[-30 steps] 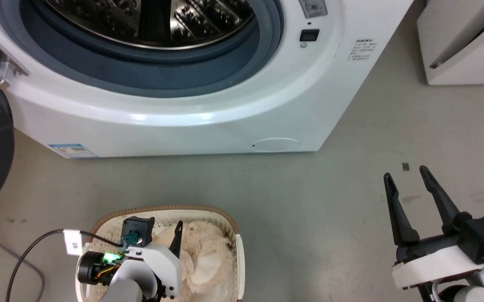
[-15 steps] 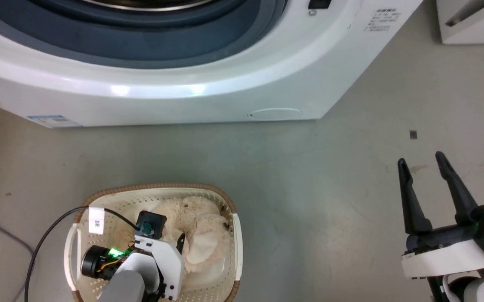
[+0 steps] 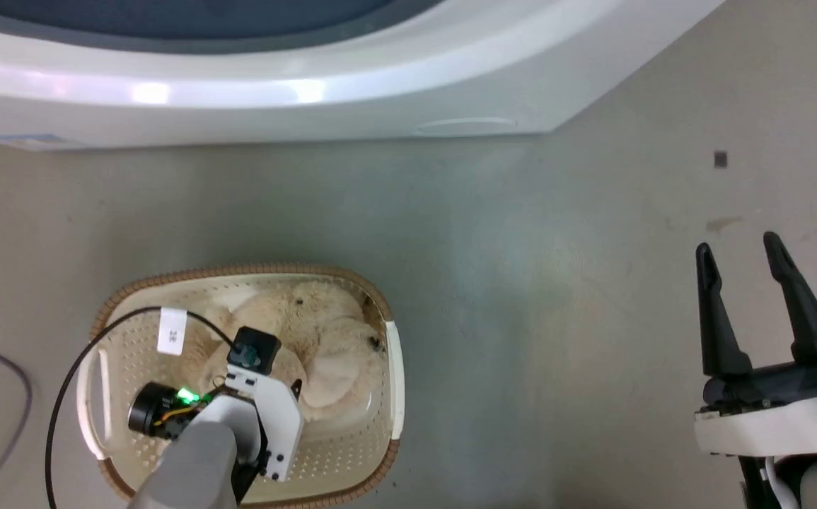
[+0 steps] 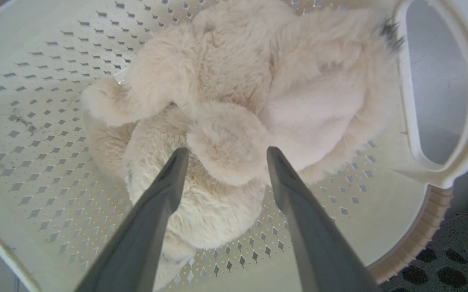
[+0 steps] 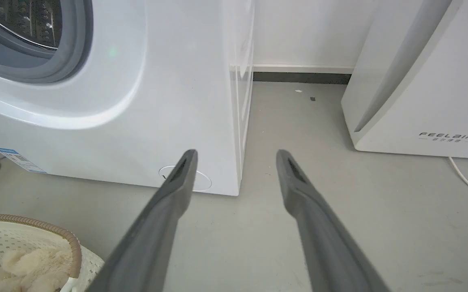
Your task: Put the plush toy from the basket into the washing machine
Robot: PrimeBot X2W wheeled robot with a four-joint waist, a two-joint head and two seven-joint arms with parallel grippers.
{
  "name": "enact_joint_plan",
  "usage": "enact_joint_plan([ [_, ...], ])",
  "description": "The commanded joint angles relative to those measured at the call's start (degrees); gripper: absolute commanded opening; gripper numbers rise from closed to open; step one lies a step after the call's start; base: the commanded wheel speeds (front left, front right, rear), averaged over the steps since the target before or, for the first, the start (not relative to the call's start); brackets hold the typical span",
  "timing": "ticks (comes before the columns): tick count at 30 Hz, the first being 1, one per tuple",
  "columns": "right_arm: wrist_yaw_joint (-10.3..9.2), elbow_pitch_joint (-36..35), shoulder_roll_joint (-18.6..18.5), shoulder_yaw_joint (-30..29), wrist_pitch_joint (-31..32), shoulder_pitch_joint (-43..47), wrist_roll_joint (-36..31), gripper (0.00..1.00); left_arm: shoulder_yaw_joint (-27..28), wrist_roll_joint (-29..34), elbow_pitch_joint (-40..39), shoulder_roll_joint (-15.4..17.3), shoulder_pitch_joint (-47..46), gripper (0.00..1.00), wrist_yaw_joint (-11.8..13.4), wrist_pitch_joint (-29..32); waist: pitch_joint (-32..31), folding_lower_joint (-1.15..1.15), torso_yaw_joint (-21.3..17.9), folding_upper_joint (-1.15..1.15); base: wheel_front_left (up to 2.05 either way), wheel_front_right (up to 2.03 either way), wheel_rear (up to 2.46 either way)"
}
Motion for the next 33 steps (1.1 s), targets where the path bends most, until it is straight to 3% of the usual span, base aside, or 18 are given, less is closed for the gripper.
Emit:
enact_joint_plan([
  [1, -0.04, -0.7, 0.0, -0.2, -0.7, -1.4, 0.5, 1.0, -0.9, -0.4, 1.7, 0.4, -2.0, 1.0, -0.3, -0.4, 2.0, -0.01, -0.2, 0.0, 0.0, 0.0, 0.0],
  [19, -0.05, -3.8, 0.0, -1.5, -3.0, -3.5, 0.9, 1.0, -7.4, -3.0, 12.9, 3.1, -12.6, 1.0, -1.4, 2.7, 14.8, -0.01, -1.8, 0.0, 0.0, 0.0, 0.0],
  [20, -0.05, -3.8, 0.0, -1.6, -3.1, -3.7, 1.0, 1.0, -7.7, -3.5, 13.5, 2.9, -13.0, 0.0, -1.5, 3.1, 15.3, -0.01, -1.9, 0.0, 0.0, 0.0, 0.0],
  [26, -0.05, -3.7, 0.0, -1.8, -3.7, -4.5, 1.0, 1.0, -8.8, -5.6, 16.4, 3.2, -14.3, 0.0, -1.8, 3.8, 16.2, -0.01, -2.2, 0.0, 0.0, 0.0, 0.0],
  [33, -0.05, -2.8, 0.0, -2.3, -3.7, -5.9, 1.7, 1.0, -8.6, -7.4, 16.4, 2.7, -10.8, 0.0, -1.8, 0.4, 10.2, -0.01, -2.4, 0.0, 0.0, 0.0, 0.0],
])
